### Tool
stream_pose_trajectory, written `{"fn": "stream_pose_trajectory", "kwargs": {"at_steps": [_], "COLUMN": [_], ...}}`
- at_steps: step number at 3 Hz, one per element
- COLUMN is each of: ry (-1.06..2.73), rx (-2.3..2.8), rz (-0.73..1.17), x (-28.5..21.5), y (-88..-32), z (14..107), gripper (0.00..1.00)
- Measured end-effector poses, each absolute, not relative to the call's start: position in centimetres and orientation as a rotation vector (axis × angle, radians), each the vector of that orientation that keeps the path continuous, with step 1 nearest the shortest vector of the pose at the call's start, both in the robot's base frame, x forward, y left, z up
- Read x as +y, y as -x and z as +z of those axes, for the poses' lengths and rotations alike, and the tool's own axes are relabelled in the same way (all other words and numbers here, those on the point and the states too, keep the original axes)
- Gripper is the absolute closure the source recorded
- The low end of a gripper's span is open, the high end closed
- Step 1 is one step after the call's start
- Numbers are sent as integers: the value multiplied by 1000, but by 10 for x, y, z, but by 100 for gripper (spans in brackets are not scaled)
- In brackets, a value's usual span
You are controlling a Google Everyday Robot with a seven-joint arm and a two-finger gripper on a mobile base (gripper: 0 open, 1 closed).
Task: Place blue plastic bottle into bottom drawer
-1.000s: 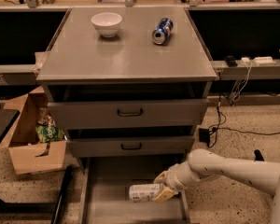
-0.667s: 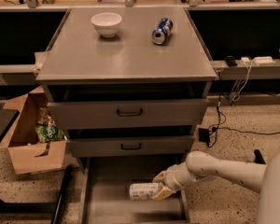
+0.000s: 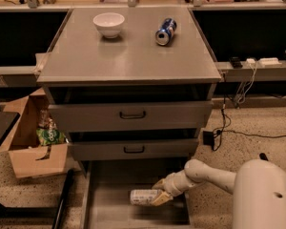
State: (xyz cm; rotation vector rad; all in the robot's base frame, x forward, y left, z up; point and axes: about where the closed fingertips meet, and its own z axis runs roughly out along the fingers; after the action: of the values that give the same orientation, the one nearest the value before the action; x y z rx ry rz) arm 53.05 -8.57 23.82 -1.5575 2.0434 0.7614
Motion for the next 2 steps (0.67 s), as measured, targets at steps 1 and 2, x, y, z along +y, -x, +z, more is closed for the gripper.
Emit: {"fn": "stream_pose_trajectory", "kwargs": {"at_steps": [1, 2], "ry": [1533, 1530], "rx": [2059, 2058], "rz": [814, 835], "x": [-80, -75], "y": [-543, -550], "z": [206, 193], "gripper": [58, 35]}}
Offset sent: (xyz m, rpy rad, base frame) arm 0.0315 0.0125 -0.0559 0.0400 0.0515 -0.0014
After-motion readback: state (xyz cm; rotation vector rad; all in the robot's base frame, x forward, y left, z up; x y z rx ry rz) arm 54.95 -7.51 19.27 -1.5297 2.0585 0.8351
